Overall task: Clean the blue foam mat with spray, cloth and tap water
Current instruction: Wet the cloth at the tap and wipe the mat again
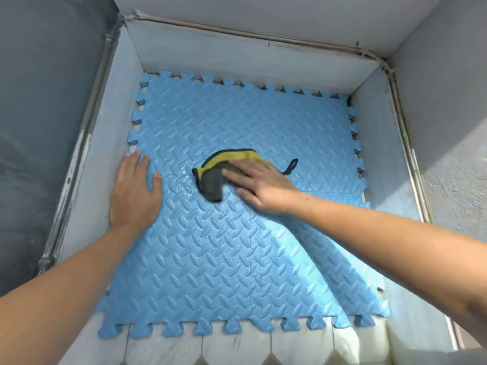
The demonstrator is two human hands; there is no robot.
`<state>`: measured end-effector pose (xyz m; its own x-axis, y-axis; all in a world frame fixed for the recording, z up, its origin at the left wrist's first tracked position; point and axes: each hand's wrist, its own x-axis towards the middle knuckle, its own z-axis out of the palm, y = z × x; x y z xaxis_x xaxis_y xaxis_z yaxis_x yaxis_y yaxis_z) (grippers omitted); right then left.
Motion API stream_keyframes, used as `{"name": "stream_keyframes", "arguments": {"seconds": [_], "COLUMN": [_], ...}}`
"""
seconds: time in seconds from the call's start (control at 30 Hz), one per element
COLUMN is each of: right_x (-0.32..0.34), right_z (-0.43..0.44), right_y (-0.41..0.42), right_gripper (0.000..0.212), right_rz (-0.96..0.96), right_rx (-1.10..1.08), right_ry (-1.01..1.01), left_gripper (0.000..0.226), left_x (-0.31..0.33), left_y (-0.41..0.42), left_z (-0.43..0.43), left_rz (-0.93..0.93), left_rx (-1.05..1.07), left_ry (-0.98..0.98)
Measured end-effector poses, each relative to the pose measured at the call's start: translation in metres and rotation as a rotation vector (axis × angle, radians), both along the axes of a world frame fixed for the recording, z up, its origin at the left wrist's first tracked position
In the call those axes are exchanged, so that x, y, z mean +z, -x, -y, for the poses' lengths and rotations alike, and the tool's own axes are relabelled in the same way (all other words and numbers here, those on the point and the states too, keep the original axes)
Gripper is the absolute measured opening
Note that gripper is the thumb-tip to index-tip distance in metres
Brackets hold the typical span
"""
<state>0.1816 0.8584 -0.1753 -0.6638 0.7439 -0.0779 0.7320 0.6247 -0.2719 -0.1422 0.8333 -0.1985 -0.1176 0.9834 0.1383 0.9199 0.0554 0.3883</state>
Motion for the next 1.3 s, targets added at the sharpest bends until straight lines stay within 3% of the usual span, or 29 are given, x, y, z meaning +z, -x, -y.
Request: {"name": "stream_keyframes", "arguments": {"seconds": [0.17,0.3,0.47,0.7,0.87,0.93,1.0,1.07,1.2,1.3], "right_x": [-0.003,-0.002,-0.001,0.0,-0.002,-0.005,-0.004,0.002,0.008,0.004], "right_z": [-0.092,-0.093,-0.065,-0.128,-0.108,-0.087,-0.076,-0.073,-0.073,-0.068], "right_y": [-0.059,-0.11,-0.101,0.007,0.107,0.097,0.059,0.007,-0.101,-0.112], "right_gripper": [0.049,0.051,0.07,0.048,0.036,0.036,0.042,0.052,0.07,0.08], "right_rz": [-0.012,-0.103,-0.1,-0.396,-0.432,-0.365,-0.303,-0.28,-0.319,-0.369], "right_rx": [-0.63,-0.999,-0.931,-1.063,-0.547,-0.328,-0.289,-0.421,-0.93,-1.099], "right_ry": [0.017,0.013,0.044,0.043,0.041,0.02,-0.022,-0.037,-0.023,0.04], "left_gripper": [0.05,0.05,0.049,0.049,0.049,0.049,0.05,0.05,0.051,0.052], "left_x": [0.003,0.005,0.003,0.005,0.004,0.004,0.006,0.008,0.008,0.006], "left_y": [0.0,0.0,0.0,-0.003,-0.001,-0.001,-0.002,-0.003,-0.003,-0.001], "left_z": [0.003,0.001,0.002,0.0,0.0,0.0,-0.001,-0.001,-0.003,-0.004], "left_rz": [0.002,0.017,0.028,0.014,0.019,0.017,0.024,0.039,0.043,0.035], "left_rx": [-0.002,0.001,0.007,0.024,0.012,0.009,0.016,0.02,0.012,-0.016], "left_ry": [0.02,0.024,0.018,0.025,0.027,0.035,0.044,0.056,0.063,0.064]}}
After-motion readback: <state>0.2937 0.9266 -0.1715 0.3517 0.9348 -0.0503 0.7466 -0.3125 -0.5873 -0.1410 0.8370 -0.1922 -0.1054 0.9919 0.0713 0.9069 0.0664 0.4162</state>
